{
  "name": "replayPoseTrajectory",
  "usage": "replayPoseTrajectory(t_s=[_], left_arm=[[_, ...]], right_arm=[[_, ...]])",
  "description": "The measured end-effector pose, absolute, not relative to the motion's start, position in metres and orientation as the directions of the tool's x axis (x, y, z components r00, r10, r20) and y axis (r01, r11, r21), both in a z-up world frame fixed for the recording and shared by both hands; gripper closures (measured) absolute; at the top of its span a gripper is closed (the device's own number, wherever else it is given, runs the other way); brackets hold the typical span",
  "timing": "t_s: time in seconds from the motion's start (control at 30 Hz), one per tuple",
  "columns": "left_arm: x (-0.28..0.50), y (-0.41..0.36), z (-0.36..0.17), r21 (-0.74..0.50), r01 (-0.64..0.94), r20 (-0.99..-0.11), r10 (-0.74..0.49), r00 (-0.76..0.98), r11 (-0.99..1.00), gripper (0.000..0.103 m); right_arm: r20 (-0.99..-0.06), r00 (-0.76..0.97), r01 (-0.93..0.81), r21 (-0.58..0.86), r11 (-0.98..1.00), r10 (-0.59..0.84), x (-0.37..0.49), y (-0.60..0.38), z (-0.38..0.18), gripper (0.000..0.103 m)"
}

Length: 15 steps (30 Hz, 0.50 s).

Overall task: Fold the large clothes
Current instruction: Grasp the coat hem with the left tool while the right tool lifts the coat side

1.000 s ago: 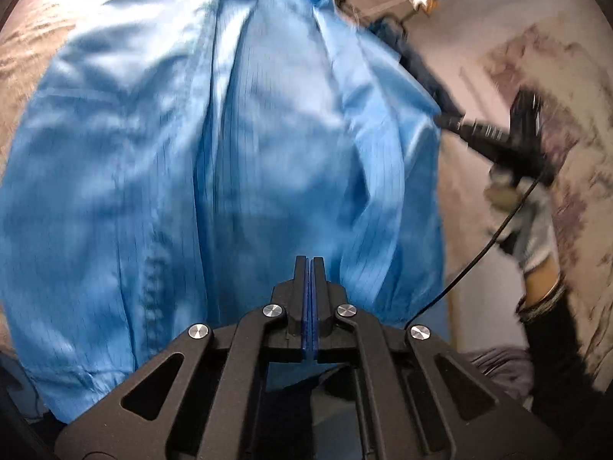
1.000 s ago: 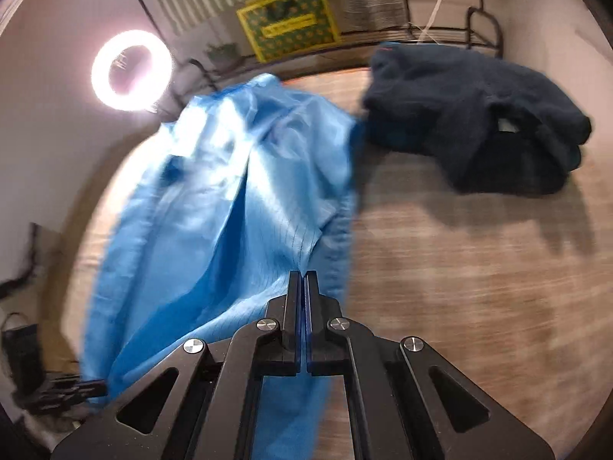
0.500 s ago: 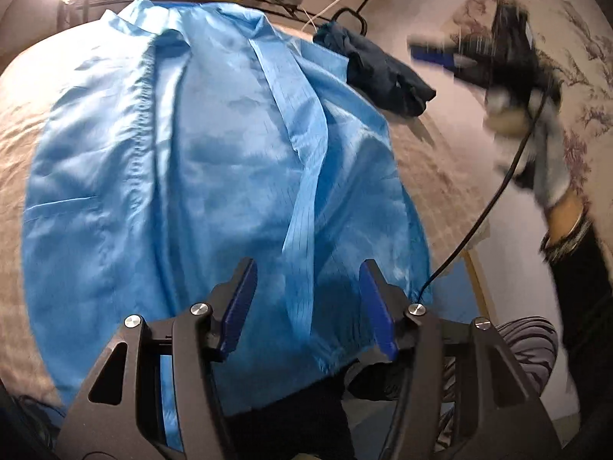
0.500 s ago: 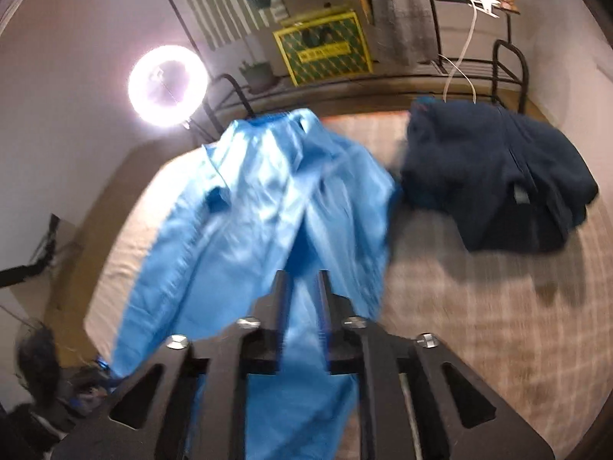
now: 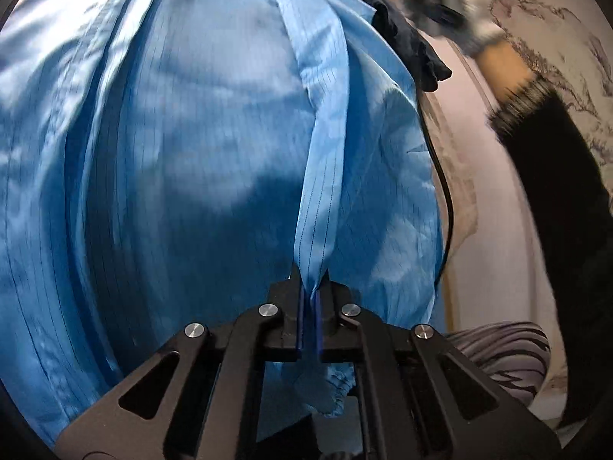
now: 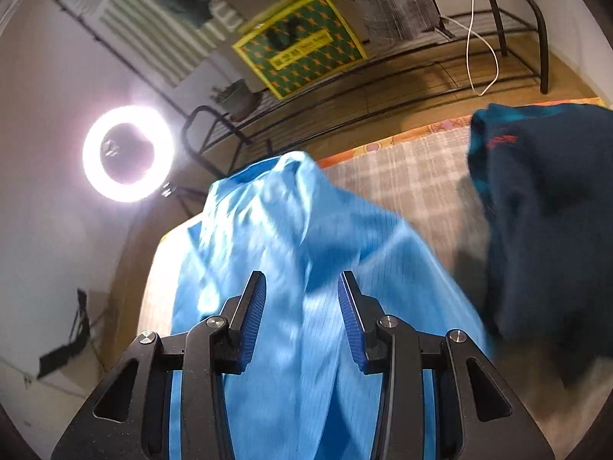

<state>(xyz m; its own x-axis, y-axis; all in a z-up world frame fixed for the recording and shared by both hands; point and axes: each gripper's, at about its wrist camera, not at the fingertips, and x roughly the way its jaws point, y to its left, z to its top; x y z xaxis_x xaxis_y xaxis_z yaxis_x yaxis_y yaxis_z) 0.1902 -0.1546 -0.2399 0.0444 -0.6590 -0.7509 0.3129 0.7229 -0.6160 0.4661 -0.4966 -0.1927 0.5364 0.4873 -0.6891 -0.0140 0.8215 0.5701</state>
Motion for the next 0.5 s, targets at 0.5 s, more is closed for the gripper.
replayPoseTrajectory(t_s=[0.5], left_arm=[[0.179,-0.163,-0.245,-0.659,0.314,-0.725,-0.688,-0.023,0.684,0.102]], right_arm=[[-0.638,0.485,0.066,0.709,0.702,0.598,0.522,-0.488,-0.266,0.099]])
